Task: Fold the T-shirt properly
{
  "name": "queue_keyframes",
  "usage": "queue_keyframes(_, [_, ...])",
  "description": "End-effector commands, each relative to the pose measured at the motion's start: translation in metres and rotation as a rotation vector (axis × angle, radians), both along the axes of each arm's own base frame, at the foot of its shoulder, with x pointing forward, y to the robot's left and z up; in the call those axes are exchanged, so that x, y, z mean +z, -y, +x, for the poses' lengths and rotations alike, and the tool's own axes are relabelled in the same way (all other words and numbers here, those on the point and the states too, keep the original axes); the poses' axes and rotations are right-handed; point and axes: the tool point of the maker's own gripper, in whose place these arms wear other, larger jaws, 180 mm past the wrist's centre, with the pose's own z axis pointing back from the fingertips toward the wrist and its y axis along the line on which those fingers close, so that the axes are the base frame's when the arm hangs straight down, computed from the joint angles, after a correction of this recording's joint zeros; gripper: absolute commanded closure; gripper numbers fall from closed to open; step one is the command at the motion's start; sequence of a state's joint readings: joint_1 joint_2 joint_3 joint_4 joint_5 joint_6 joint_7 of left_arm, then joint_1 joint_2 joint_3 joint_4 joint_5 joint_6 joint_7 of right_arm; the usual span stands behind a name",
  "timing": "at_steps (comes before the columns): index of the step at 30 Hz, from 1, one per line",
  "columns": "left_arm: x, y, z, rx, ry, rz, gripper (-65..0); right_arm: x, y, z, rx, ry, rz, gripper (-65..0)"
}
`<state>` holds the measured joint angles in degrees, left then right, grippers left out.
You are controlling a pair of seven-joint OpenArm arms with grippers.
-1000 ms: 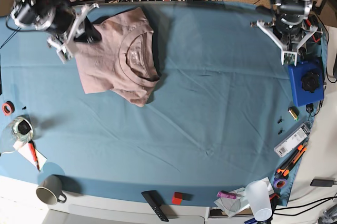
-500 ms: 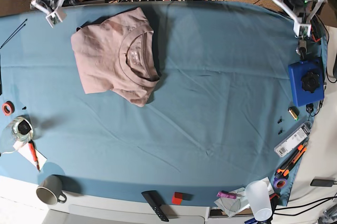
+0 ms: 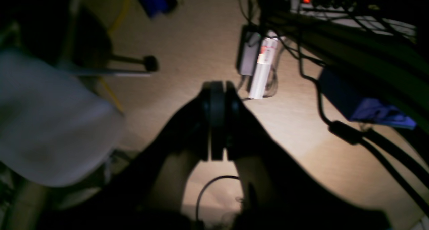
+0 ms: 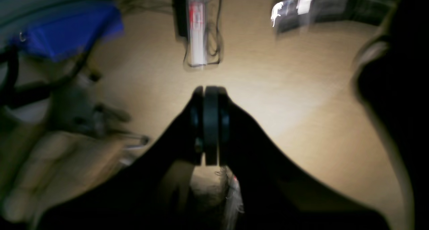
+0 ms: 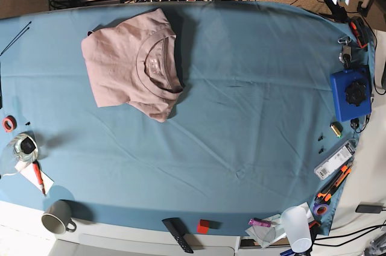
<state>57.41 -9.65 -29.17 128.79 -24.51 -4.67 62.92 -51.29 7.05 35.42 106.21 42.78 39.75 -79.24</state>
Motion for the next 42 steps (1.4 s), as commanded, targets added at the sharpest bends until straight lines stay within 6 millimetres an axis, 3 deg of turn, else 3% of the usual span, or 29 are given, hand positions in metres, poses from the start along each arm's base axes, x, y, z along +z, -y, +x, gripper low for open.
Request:
queue_keyframes(1, [-0.002, -0.002, -0.007, -0.004, -0.019, 0.003, 0.0, -0.001, 0.010, -0.009, 0.005, -0.029, -0.007, 0.0])
queue_keyframes(6, [-0.035, -0.006, -0.042, 0.057, -0.120, -0.032, 0.0, -0.025, 0.031, -0.029, -0.022, -0.131, 0.015, 0.0])
queue_keyframes(12, [-0.082, -0.010, -0.070, 0.139, -0.219, -0.084, 0.0, -0.057, 0.043, -0.007, -0.061, -0.142, 0.030, 0.0])
queue_keyframes(21, [-0.170, -0.002, -0.060, 0.183, -0.201, -0.186, 0.0, -0.124, 0.026, 0.008, -0.009, -0.157, 0.019, 0.0])
queue_keyframes(28, [-0.225, 0.008, -0.045, 0.211, -0.163, -0.192, 0.0, -0.167, 0.010, 0.037, 0.143, -0.044, -0.013, 0.0])
queue_keyframes(33, [-0.250, 0.020, -0.032, 0.194, -0.142, -0.192, 0.0, -0.184, -0.007, 0.078, 0.225, 0.116, 0.001, 0.0])
queue_keyframes(35, [-0.256, 0.024, -0.026, 0.170, -0.124, -0.185, 0.0, -0.192, -0.003, 0.092, 0.235, 0.169, -0.059, 0.0])
queue_keyframes(42, [-0.264, 0.027, -0.011, 0.058, 0.014, -0.136, 0.0, -0.206, 0.007, 0.115, 0.284, 0.315, -0.205, 0.0])
